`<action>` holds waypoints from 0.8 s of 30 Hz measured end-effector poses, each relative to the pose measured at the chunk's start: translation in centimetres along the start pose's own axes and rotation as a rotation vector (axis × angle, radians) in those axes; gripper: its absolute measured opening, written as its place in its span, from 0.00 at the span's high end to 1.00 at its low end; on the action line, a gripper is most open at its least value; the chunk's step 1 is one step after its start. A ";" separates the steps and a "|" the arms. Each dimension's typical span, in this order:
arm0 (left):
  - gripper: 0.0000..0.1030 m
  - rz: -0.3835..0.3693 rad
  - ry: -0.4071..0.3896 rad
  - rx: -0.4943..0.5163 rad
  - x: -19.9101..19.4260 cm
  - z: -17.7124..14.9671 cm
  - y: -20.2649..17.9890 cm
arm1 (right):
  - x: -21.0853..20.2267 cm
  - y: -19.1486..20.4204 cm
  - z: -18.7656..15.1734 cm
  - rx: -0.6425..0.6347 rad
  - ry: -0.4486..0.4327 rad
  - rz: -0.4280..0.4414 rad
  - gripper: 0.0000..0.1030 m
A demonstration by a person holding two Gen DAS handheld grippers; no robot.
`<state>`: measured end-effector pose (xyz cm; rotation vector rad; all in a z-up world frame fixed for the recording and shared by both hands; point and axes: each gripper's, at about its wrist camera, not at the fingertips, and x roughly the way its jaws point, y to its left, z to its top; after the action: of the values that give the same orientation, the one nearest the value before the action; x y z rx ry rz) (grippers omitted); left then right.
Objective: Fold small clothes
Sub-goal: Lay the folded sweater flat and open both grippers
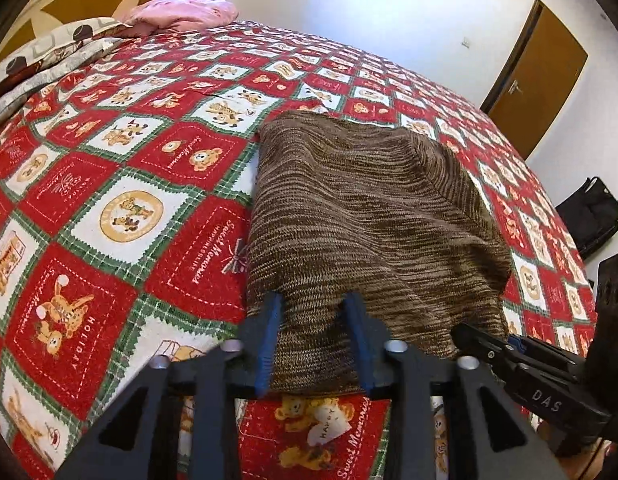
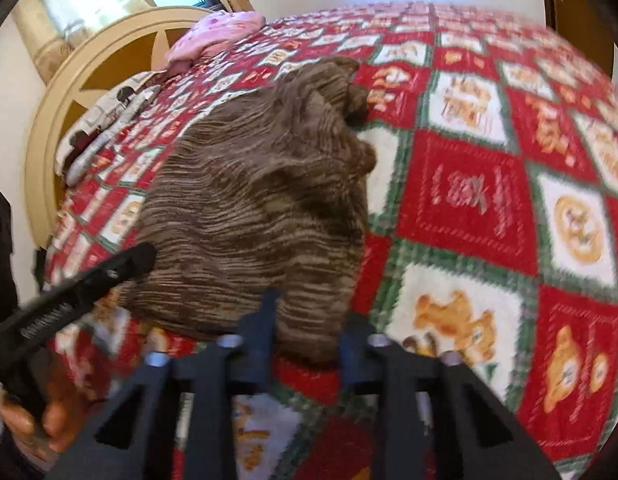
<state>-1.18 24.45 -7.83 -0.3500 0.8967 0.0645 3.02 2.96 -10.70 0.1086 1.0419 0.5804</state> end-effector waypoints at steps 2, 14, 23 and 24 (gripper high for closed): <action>0.86 0.007 0.008 0.008 -0.5 0.2 0.0 | -0.4 -0.2 0.0 0.019 0.013 0.012 0.78; 0.92 0.114 0.090 0.054 -0.2 -1.1 0.8 | -0.3 -1.6 -2.1 0.110 0.039 0.071 0.79; 0.92 0.289 0.004 0.161 -1.7 -1.8 -0.5 | -3.9 -1.7 -3.2 0.164 -0.016 0.033 0.54; 0.92 0.312 -0.014 0.164 -2.2 -1.9 -0.5 | -4.6 -1.7 -3.4 0.173 -0.039 0.034 0.53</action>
<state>-3.86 23.52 -7.09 -0.0550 0.9305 0.2794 -0.79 -1.43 -9.47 0.2887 1.0532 0.5160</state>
